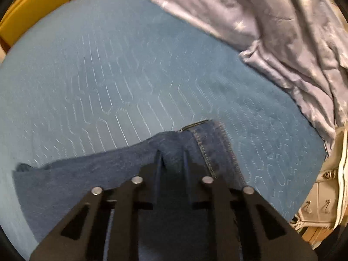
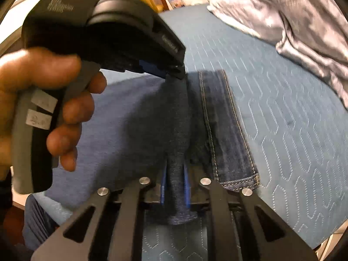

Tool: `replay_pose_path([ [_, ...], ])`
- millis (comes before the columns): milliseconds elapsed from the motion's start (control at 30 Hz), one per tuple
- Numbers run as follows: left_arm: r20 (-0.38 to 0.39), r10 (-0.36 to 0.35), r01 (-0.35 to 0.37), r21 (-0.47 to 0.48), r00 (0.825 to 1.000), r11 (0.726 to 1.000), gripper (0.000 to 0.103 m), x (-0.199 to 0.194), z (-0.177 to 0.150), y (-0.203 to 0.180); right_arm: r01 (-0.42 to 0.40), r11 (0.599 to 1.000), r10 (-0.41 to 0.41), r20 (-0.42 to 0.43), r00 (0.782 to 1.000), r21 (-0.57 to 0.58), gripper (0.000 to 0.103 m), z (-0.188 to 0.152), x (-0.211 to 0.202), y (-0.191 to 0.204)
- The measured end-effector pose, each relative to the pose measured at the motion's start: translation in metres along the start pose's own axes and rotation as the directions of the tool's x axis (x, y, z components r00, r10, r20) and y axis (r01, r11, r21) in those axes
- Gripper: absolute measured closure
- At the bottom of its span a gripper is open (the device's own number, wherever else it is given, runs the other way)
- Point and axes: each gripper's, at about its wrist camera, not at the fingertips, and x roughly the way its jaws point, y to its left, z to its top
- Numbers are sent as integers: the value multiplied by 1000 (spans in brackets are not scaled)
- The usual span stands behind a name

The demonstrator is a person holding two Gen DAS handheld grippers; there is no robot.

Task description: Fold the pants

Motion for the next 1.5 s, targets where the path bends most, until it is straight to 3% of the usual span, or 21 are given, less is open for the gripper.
replay_pose_path([
  [200,71,-8,6,37,997,999,89,-25,14,-23,-4,999,1,68,998,40,92,13,-30,-13],
  [300,30,-15,14,57,999,998,88,-2,17,-36,31,997,-33,21,999,73,92,7,-16,-31],
  [367,3,-89,89,58,996,994,77,21,13,-36,60,994,-59,-15,998,89,91,-5,-3,-39],
  [433,43,-147,145,48,988,988,75,14,3,-26,73,991,-73,1,997,113,86,-12,-3,-44],
  [500,83,-243,241,33,967,970,69,-7,-4,-13,89,990,-92,21,996,112,78,-13,-13,-40],
  [533,135,-275,275,26,952,961,58,-26,-10,-1,124,987,-128,27,991,104,71,-12,-19,-36],
  [567,186,-267,267,27,946,963,41,-40,-15,9,155,983,-159,35,987,99,70,-10,-24,-34],
  [600,235,-238,238,28,942,971,39,-53,-21,21,179,979,-185,55,981,94,69,-8,-32,-30],
  [667,327,-103,106,10,940,994,38,-72,-44,56,193,978,-200,93,975,84,47,-2,-44,-23],
  [700,329,-42,43,4,943,999,38,-75,-55,68,209,976,-216,124,969,66,19,2,-50,-16],
  [733,316,-11,10,5,949,1000,39,-76,-64,76,202,979,-204,160,966,28,14,4,-53,-6],
  [900,247,102,-91,-53,964,994,38,-72,-121,113,185,980,-173,151,973,-68,14,14,-24,32],
  [1000,168,136,-113,-139,976,984,33,-58,-147,135,193,976,-183,96,978,-100,14,15,9,46],
  [1033,154,139,-117,-145,978,982,29,-53,-151,136,175,978,-166,80,983,-112,14,16,21,47],
  [1067,143,123,-101,-154,982,983,16,-50,-158,140,172,978,-166,64,984,-118,14,11,27,51],
  [1100,126,80,-58,-166,989,984,10,-44,-161,141,192,974,-190,29,981,-122,14,7,40,52],
  [1167,83,76,-59,-186,994,981,3,-33,-166,143,231,961,-233,6,973,-154,14,0,54,53],
  [1267,123,125,-103,-167,985,981,1,-32,-175,139,257,951,-255,37,966,-171,12,-4,58,57],
  [1500,156,117,-83,-209,981,974,3,-50,-187,144,286,949,-285,32,958,-131,11,-5,55,60],
])
